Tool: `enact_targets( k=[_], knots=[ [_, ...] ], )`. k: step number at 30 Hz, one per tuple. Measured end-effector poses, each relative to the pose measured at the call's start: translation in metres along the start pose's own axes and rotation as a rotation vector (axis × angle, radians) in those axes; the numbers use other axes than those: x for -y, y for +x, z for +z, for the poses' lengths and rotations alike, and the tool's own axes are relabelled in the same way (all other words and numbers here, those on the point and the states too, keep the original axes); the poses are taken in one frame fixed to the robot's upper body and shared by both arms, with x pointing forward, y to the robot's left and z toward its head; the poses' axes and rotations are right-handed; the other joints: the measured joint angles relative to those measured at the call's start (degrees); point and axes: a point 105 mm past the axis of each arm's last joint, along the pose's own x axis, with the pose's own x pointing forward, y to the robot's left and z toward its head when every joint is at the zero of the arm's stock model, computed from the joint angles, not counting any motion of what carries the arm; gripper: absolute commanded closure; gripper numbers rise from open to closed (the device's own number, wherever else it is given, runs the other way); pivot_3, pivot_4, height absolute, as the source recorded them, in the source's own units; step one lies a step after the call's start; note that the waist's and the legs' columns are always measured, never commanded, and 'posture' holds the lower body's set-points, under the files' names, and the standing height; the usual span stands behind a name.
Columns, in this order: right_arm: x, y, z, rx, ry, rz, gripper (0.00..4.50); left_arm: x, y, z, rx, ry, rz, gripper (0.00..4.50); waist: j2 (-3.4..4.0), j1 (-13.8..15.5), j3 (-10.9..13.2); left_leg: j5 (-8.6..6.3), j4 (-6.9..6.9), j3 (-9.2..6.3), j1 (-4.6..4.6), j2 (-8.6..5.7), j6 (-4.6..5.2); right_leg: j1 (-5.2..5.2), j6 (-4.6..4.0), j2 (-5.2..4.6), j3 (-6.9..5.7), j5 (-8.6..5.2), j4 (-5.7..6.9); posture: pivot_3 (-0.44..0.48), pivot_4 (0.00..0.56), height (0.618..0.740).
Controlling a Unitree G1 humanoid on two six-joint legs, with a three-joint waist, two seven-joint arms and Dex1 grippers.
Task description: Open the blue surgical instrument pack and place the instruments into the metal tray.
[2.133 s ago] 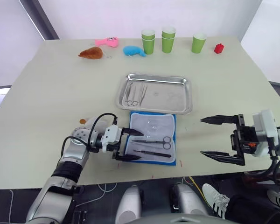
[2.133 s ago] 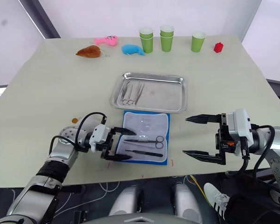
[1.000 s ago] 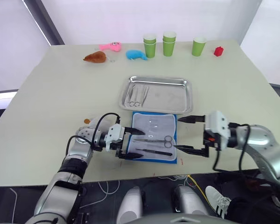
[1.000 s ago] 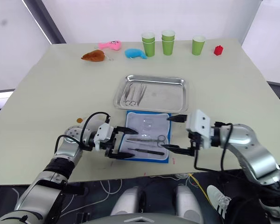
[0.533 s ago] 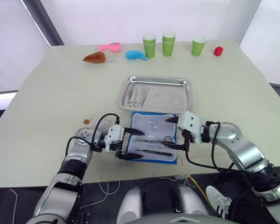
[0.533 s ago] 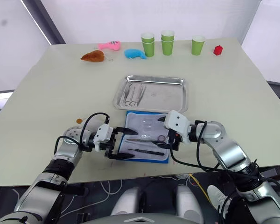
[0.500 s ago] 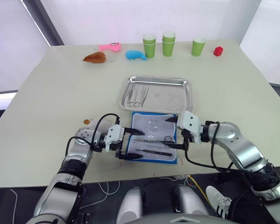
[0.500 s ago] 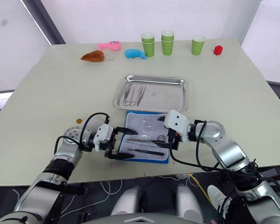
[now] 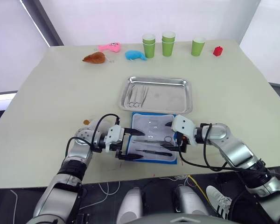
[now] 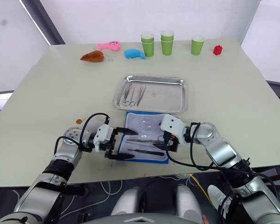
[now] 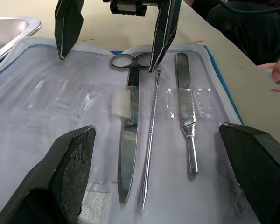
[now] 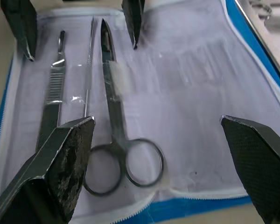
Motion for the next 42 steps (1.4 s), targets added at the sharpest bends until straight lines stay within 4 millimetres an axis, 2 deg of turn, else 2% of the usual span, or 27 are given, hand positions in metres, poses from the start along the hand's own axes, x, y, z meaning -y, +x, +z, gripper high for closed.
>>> enact_targets(
  k=[11,15,17,18,20,23,25,27,28,42],
  knots=[
    [0.004,0.009,0.000,-0.051,-0.042,0.003,0.00,0.002,0.001,0.000,0.003,0.000,-0.001,0.06,0.22,-0.3,-0.2,-0.04,-0.02,-0.38,-0.11,-0.27,0.07,0.09,0.20,-0.01,0.03,-0.12,-0.01,0.000,0.150,0.739],
    [0.004,0.010,0.001,-0.066,-0.061,0.018,0.00,0.003,0.002,-0.002,0.002,-0.007,-0.001,0.06,0.35,-0.8,-0.3,-0.04,-0.04,-0.97,-0.15,-0.55,0.07,0.29,0.32,-0.01,-0.08,-0.29,0.00,0.000,0.150,0.739],
    [0.001,0.010,0.000,-0.076,-0.064,0.035,0.65,0.004,0.002,-0.003,-0.001,-0.015,0.003,0.00,0.52,-1.1,-0.5,-0.05,-0.05,-1.25,-0.15,-0.65,0.08,0.43,0.27,-0.01,-0.18,-0.35,-0.01,0.000,0.150,0.739],
    [0.001,0.009,-0.001,-0.077,-0.064,0.040,0.78,0.004,0.002,-0.003,-0.001,-0.016,0.004,0.00,0.54,-1.1,-0.5,-0.05,-0.05,-1.33,-0.15,-0.67,0.08,0.47,0.28,-0.01,-0.22,-0.38,-0.01,0.000,0.150,0.739],
    [-0.004,0.009,-0.003,-0.081,-0.061,0.066,1.51,0.004,0.003,-0.004,-0.002,-0.018,0.008,0.00,0.61,-1.2,-0.5,-0.05,-0.06,-1.68,-0.10,-0.73,0.09,0.67,0.36,-0.01,-0.39,-0.61,-0.01,0.000,0.150,0.739],
    [-0.010,0.009,-0.004,-0.083,-0.060,0.096,2.86,0.004,0.003,-0.005,-0.003,-0.024,0.017,0.00,0.70,-1.3,-0.6,-0.05,-0.05,-1.88,-0.03,-0.75,0.09,0.87,0.33,-0.05,-0.57,-0.65,-0.03,0.000,0.150,0.739],
    [-0.013,0.010,-0.005,-0.084,-0.060,0.112,3.39,0.004,0.003,-0.006,-0.003,-0.030,0.024,0.00,0.73,-1.3,-0.7,-0.05,-0.04,-2.01,0.03,-0.78,0.09,0.97,0.31,-0.08,-0.68,-0.68,-0.04,0.000,0.150,0.739],
    [-0.017,0.010,-0.006,-0.084,-0.058,0.132,4.28,0.004,0.003,-0.006,-0.003,-0.036,0.027,0.00,0.77,-1.4,-0.7,-0.05,-0.03,-2.22,0.07,-0.87,0.08,1.11,0.32,-0.11,-0.79,-0.74,-0.04,0.000,0.150,0.739],
    [-0.017,0.010,-0.006,-0.083,-0.060,0.133,4.41,0.004,0.004,-0.007,-0.003,-0.040,0.029,0.00,0.79,-1.4,-0.8,-0.05,-0.03,-2.39,0.09,-0.95,0.09,1.13,0.24,-0.11,-0.81,-0.86,-0.02,0.000,0.150,0.739],
    [-0.016,0.010,-0.003,-0.093,-0.111,0.150,4.41,0.005,0.009,-0.006,0.004,-0.042,0.025,0.00,0.95,-1.6,-0.9,-0.05,-0.09,-3.38,0.09,-1.60,0.08,1.59,0.43,-0.50,-1.18,-1.37,0.05,0.000,0.150,0.739]
  ],
)
